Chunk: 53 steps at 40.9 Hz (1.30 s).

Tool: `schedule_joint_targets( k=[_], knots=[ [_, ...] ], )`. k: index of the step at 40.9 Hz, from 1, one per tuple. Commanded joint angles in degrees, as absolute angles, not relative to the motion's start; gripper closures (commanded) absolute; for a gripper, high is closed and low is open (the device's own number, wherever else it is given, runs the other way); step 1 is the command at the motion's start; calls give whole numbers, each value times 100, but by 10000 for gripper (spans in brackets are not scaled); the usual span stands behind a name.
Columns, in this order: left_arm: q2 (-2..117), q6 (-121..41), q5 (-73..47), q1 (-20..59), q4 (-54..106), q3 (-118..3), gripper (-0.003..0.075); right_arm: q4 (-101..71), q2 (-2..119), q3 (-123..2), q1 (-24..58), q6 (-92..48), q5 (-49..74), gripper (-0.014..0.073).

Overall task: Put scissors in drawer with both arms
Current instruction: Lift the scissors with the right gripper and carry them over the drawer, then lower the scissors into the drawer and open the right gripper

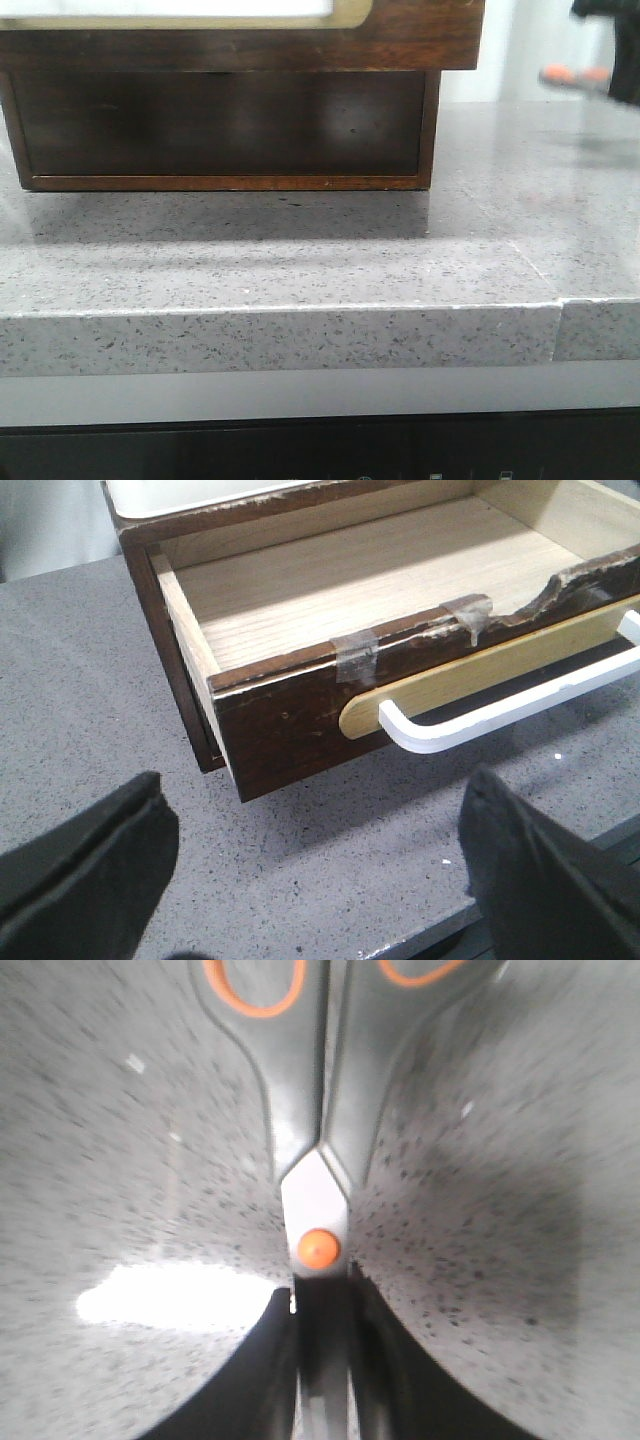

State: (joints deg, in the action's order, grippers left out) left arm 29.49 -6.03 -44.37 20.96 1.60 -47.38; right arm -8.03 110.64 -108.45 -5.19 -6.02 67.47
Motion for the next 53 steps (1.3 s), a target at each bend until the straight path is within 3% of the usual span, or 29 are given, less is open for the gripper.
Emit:
schedule_joint_targets(
  k=[1,15,27,37,53],
  knots=[
    [2976,-570,-3976,2135,210,-4926,154,-869,10301,-11047,-530,-705,6371,517],
    [2976,-570,-3976,2135,210,-4926,154,-1075,8846,-11047,-500,-1098,5727,517],
    [2976,-570,-3976,2135,210,-4926,154,-2382,7797,-11047,-152,-2484,5325,517],
    [2976,-570,-3976,2135,210,-4926,154,-3409,7574,-11047,816,-4073,5383,517],
    [2976,-570,-3976,2135,210,-4926,154,-3432,7887,-11037,2577,-5517,5605,517]
  ],
)
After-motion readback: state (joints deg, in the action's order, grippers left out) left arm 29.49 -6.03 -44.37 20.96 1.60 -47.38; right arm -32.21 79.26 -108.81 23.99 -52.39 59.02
